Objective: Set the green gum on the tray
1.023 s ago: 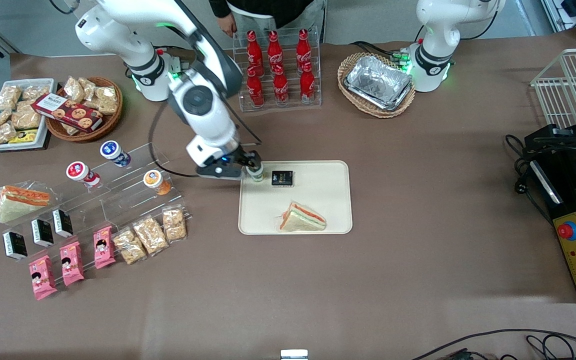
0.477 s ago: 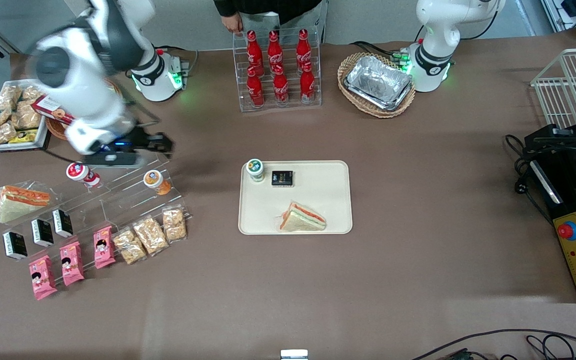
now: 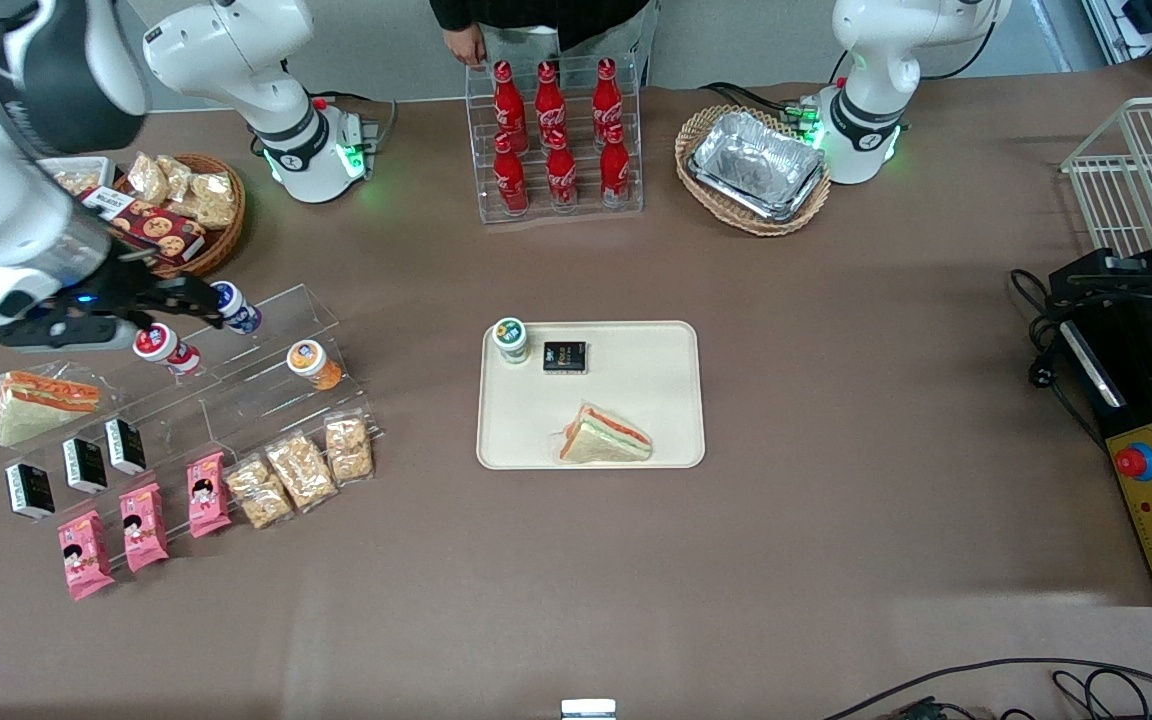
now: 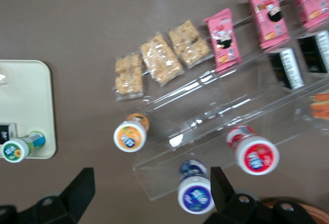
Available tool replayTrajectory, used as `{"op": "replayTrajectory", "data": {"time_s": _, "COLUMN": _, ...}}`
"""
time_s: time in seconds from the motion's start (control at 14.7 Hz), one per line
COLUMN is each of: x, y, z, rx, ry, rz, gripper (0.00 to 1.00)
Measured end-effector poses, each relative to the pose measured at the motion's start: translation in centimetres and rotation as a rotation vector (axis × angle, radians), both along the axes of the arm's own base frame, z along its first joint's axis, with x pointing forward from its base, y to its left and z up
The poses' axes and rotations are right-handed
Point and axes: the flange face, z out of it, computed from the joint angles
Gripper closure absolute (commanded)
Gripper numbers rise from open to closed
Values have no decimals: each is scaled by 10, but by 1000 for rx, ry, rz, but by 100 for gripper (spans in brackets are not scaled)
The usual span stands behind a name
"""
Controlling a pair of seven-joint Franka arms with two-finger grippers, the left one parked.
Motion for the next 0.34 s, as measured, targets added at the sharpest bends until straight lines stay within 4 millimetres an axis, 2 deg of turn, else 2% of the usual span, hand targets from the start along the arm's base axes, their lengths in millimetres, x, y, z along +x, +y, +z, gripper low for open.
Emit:
{"op": "replayTrajectory", "data": {"time_s": 0.14, "x": 16, "y": -11, "z": 14, "rx": -18, "ry": 12, "rz": 11, "gripper": 0}}
{"op": "replayTrajectory", "data": {"time_s": 0.34, "x": 31, "y": -28, "z": 18, "rx": 19, "ry": 15, "rz": 8, "gripper": 0}}
